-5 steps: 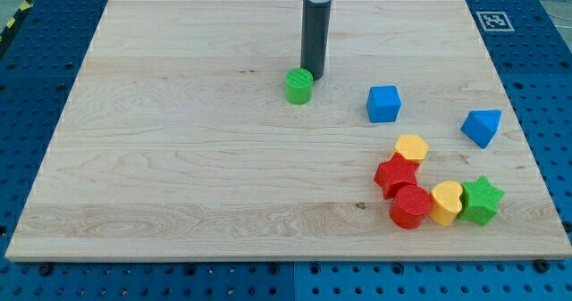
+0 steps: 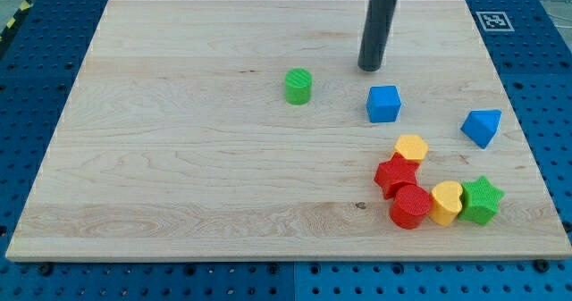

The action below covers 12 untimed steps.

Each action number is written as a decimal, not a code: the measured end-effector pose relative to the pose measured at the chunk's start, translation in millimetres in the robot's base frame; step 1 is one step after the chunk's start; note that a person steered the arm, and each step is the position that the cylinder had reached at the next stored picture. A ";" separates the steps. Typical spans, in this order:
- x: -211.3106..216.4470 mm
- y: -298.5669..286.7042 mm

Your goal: Point your arm at the bottom right corner of the board

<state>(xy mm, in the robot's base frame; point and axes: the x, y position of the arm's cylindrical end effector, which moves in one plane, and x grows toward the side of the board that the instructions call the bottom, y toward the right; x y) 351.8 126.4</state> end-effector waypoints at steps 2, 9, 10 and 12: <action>0.8 44.5; 71.1 186.8; 76.9 189.4; 106.9 190.0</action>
<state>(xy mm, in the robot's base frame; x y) 458.7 316.4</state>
